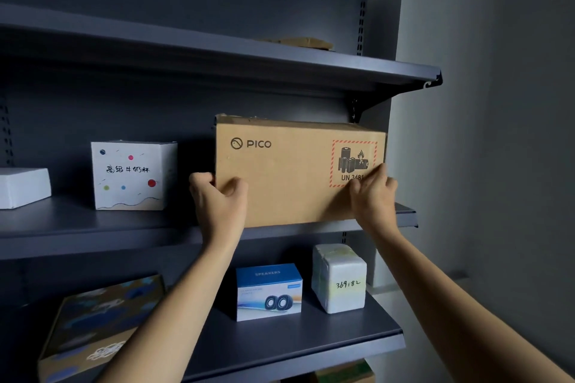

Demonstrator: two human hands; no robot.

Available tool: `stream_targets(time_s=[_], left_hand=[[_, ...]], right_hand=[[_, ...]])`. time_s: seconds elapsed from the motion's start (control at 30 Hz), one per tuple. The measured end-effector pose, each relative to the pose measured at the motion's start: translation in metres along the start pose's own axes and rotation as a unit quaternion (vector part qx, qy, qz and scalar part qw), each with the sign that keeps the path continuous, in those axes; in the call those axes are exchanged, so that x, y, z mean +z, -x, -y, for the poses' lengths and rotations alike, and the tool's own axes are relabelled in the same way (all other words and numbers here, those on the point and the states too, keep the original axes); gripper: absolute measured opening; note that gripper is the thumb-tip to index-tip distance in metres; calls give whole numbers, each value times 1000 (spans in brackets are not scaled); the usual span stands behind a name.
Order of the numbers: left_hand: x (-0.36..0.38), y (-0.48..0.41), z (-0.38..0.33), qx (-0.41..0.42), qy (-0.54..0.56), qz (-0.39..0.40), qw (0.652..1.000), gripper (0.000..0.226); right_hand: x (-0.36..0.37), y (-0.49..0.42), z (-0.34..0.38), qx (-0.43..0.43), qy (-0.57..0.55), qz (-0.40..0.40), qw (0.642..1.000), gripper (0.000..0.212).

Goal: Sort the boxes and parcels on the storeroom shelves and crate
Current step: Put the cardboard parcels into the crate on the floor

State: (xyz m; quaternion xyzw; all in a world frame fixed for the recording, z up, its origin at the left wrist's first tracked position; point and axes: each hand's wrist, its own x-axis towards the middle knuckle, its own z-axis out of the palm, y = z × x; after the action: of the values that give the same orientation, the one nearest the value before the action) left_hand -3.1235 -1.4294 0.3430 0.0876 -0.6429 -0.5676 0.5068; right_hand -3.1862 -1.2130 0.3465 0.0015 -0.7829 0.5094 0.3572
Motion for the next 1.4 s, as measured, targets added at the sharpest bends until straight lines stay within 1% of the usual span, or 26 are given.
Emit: stream_targets(time_s=[0.07, 0.13, 0.2, 0.27, 0.33, 0.43, 0.5, 0.6, 0.67, 0.73, 0.8, 0.97, 1.07, 1.13, 1.2, 1.3, 1.4], left_hand=[[-2, 15, -8, 19, 33, -2, 999, 26], [-3, 30, -9, 30, 45, 2, 999, 27], [-3, 45, -6, 61, 49, 1, 997, 28], [0, 62, -4, 129, 39, 6, 991, 33], [7, 78, -4, 202, 23, 33, 979, 35], [18, 98, -6, 272, 17, 63, 960, 31], [26, 107, -7, 294, 14, 83, 952, 31], [35, 113, -8, 282, 21, 113, 953, 31], [39, 115, -11, 279, 26, 151, 948, 33], [40, 116, -12, 273, 37, 190, 942, 37], [41, 115, -12, 263, 45, 202, 942, 36], [41, 106, -7, 246, 27, 198, 948, 36], [41, 99, -1, 237, 11, 185, 953, 36], [39, 92, 2, 235, 6, 175, 956, 34], [35, 82, 4, 225, 6, 149, 963, 30], [29, 61, 11, 198, -14, 99, 975, 30], [24, 46, 17, 163, -45, 88, 982, 35]], right_hand=[[6, 3, 1, -17, 10, 13, 1000, 63], [8, 4, 1, -16, 24, 19, 999, 69], [7, 6, 1, -23, 37, 36, 998, 69], [7, 10, 5, -49, 35, 68, 996, 67], [8, 19, 14, -76, 10, 96, 992, 63], [6, 34, 31, -112, -53, 89, 988, 59], [4, 40, 37, -128, -93, 76, 984, 57], [-2, 46, 40, -142, -130, 74, 979, 58], [-8, 48, 38, -140, -146, 71, 977, 63], [-11, 44, 32, -138, -144, 61, 978, 67], [-12, 36, 24, -141, -136, 54, 979, 68], [-17, 26, 13, -143, -123, 38, 981, 63], [-20, 25, 10, -155, -126, 32, 979, 51], [-20, 23, 8, -159, -121, 28, 979, 47], [-21, 22, 7, -151, -129, 20, 980, 44], [-23, 21, 7, -139, -139, 9, 980, 41], [-22, 20, 7, -122, -146, 3, 982, 41]])
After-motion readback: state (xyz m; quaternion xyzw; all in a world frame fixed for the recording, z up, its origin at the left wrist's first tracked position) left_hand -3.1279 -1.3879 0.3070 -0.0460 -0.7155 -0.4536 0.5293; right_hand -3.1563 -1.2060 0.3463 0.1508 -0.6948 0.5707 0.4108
